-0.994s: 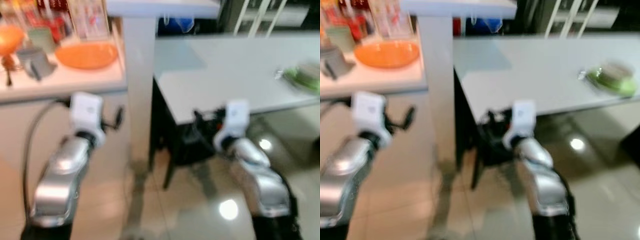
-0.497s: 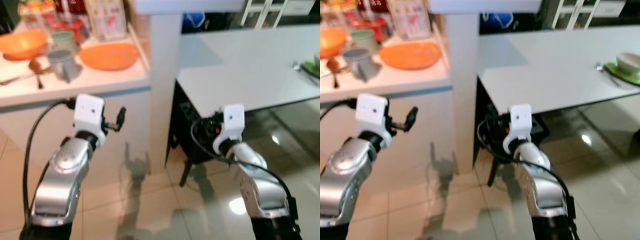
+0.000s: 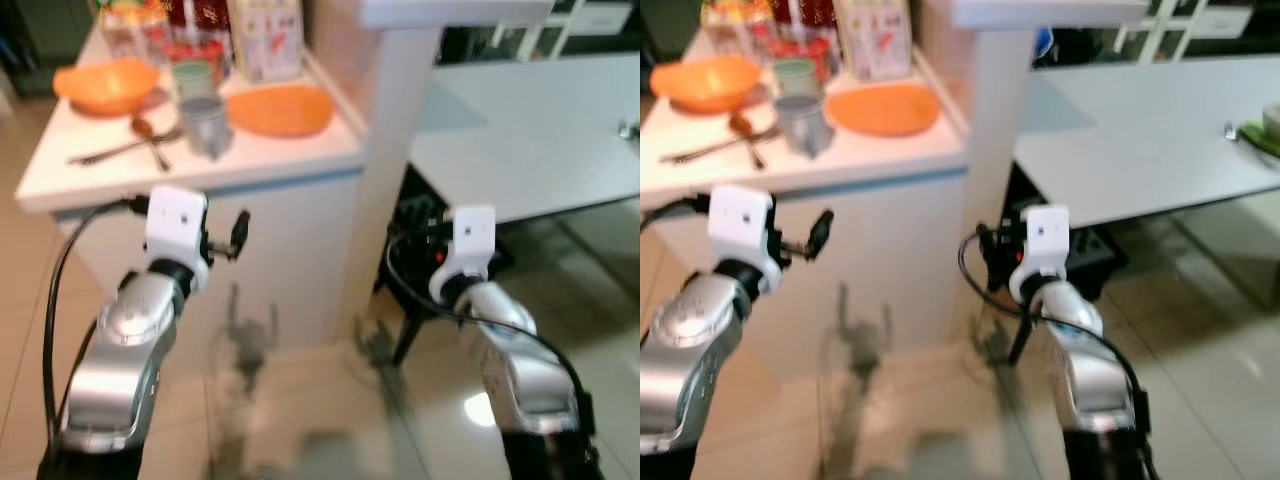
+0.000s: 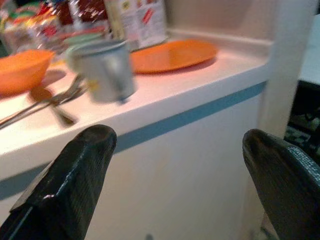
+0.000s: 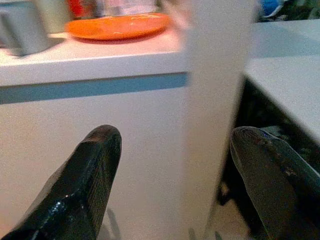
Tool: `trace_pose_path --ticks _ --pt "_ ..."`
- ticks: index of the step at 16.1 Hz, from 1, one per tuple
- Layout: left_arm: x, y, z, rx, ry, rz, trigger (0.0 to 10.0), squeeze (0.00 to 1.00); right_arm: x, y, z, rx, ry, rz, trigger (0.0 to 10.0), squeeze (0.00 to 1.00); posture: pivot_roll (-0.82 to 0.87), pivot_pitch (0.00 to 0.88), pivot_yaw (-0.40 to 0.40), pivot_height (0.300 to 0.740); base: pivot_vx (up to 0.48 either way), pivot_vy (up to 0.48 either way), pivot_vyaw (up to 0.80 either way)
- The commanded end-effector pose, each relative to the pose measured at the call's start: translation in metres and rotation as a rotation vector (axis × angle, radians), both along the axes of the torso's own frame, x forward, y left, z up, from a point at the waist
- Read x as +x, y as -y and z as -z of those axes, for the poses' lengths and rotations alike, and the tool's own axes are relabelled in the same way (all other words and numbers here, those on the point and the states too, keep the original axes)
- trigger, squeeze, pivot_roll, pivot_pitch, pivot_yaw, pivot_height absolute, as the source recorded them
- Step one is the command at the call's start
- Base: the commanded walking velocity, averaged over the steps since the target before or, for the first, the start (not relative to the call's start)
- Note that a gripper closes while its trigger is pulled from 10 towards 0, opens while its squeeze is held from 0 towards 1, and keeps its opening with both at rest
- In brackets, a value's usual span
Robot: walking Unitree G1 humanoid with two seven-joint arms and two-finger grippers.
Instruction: Setting the table
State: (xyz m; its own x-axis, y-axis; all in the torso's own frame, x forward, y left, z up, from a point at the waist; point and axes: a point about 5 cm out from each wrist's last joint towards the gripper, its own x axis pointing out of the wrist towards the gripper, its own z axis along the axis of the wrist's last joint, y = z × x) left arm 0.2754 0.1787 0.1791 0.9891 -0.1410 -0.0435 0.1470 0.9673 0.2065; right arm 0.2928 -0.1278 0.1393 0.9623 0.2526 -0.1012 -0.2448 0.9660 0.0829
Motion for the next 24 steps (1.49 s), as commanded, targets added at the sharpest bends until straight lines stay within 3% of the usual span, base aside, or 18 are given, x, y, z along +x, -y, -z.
trace_pose_path --ticks 1,6,8,15,20,24 --pt "0.001 -0.002 -0.002 0.004 0.006 -0.015 10.0 0.00 0.001 0.000 -0.004 -0.012 0.015 0.000 10.0 0.00 0.09 0.000 -0.036 0.740 0.000 0.424 0.00" --pt "0.003 -0.004 -0.003 0.001 0.013 -0.026 10.0 0.00 0.002 -0.001 -0.004 -0.008 0.018 0.012 10.0 0.00 0.08 0.000 -0.031 0.740 0.000 0.336 0.00" --pt "0.005 -0.003 -0.006 0.100 0.044 -0.044 10.0 0.00 0.001 0.001 -0.004 -0.012 0.019 0.012 10.0 0.00 0.08 0.000 -0.033 0.740 0.000 -0.240 0.00" --pt "0.008 -0.009 -0.014 0.048 0.130 -0.132 10.0 0.00 0.007 -0.002 -0.017 -0.023 0.069 0.009 10.0 0.00 0.09 0.000 -0.042 0.740 0.000 -0.137 0.00" --pt "0.008 0.005 -0.015 -0.008 0.151 -0.029 10.0 0.00 0.008 -0.011 -0.029 -0.032 0.107 -0.065 10.0 0.00 0.08 0.000 -0.032 0.740 0.000 0.000 0.00" --pt "0.006 -0.004 -0.016 0.014 0.160 -0.035 10.0 0.00 0.005 -0.019 -0.024 -0.068 0.101 -0.138 10.0 0.00 0.10 0.000 -0.064 0.740 0.315 0.000 0.32"
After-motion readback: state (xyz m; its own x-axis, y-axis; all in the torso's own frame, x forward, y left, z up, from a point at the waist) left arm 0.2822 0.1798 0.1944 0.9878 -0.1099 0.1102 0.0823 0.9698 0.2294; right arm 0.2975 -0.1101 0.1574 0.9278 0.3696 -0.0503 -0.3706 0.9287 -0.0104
